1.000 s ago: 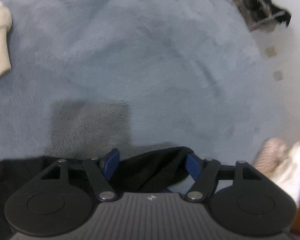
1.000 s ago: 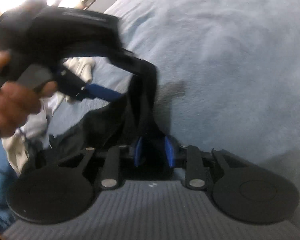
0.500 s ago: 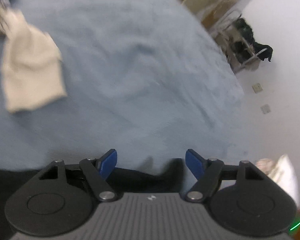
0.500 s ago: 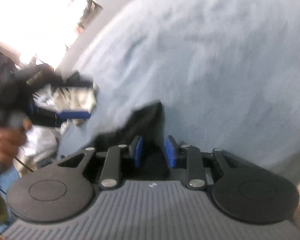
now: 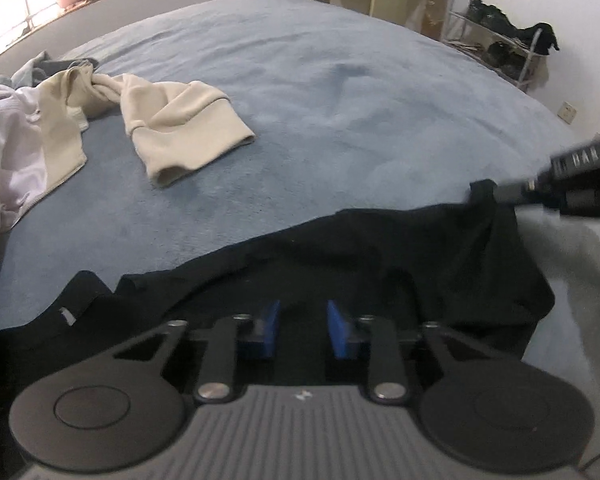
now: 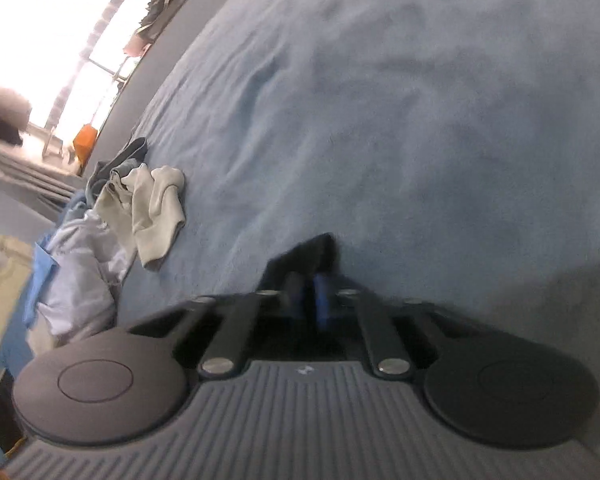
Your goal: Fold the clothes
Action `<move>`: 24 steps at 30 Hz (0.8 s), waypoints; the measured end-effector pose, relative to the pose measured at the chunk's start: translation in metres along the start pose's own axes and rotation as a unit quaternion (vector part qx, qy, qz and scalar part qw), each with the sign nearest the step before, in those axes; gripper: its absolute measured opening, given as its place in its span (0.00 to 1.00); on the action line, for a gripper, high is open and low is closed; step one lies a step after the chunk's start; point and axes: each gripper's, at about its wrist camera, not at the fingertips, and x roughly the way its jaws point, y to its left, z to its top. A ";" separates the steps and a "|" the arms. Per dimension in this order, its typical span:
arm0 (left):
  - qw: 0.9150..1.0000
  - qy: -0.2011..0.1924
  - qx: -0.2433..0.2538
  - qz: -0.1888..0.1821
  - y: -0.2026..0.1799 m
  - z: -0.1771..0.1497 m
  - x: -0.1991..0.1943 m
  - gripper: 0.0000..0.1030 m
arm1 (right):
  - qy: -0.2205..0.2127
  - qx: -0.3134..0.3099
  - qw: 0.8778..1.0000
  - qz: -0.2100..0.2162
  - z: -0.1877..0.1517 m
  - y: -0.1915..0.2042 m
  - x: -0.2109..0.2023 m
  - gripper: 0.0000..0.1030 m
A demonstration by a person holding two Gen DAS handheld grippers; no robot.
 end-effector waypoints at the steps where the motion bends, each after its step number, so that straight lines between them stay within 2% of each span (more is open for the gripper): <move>1: 1.000 0.002 0.004 0.008 0.000 -0.003 0.005 0.26 | -0.015 -0.010 1.000 -0.010 0.003 0.001 -0.002 0.02; 3: 1.000 0.011 0.000 0.025 0.002 -0.008 0.015 0.25 | -0.041 -0.010 0.999 -0.017 0.010 -0.003 -0.001 0.01; 5: 1.000 0.008 -0.009 0.025 0.004 -0.011 0.018 0.26 | -0.061 -0.012 0.998 -0.023 0.018 -0.007 0.003 0.01; 6: 1.000 0.007 -0.012 0.026 0.005 -0.012 0.019 0.26 | -0.062 -0.020 0.997 -0.038 0.021 -0.007 0.005 0.01; 10: 1.000 -0.011 -0.013 0.022 0.003 -0.008 0.015 0.26 | -0.039 -0.012 0.999 -0.007 0.017 -0.005 -0.009 0.05; 12: 1.000 -0.022 -0.010 0.016 0.000 -0.005 0.014 0.28 | -0.024 -0.019 1.000 0.008 0.007 0.000 -0.020 0.13; 14: 1.000 -0.027 -0.001 0.011 -0.004 0.000 0.016 0.31 | -0.005 -0.014 1.000 0.018 -0.005 0.001 -0.024 0.37; 16: 0.999 -0.034 0.008 0.007 -0.009 0.004 0.020 0.31 | 0.007 -0.011 1.000 0.011 -0.010 -0.002 -0.019 0.43; 19: 0.999 -0.047 0.018 0.000 -0.019 0.010 0.027 0.31 | 0.008 0.001 1.000 0.000 -0.007 -0.008 0.000 0.43; 20: 0.999 -0.046 0.018 0.000 -0.021 0.012 0.031 0.31 | 0.015 0.006 1.000 0.010 -0.005 -0.010 0.009 0.38; 21: 0.999 -0.044 0.015 0.003 -0.022 0.014 0.037 0.31 | 0.013 0.003 1.000 0.010 -0.003 -0.011 0.011 0.29; 22: 0.999 -0.043 0.010 0.008 -0.023 0.016 0.041 0.31 | 0.009 -0.003 1.000 0.007 -0.001 -0.010 0.012 0.00; 24: 0.999 -0.041 -0.001 0.026 -0.021 0.019 0.047 0.32 | -0.007 -0.007 1.000 0.008 0.004 -0.009 0.009 0.01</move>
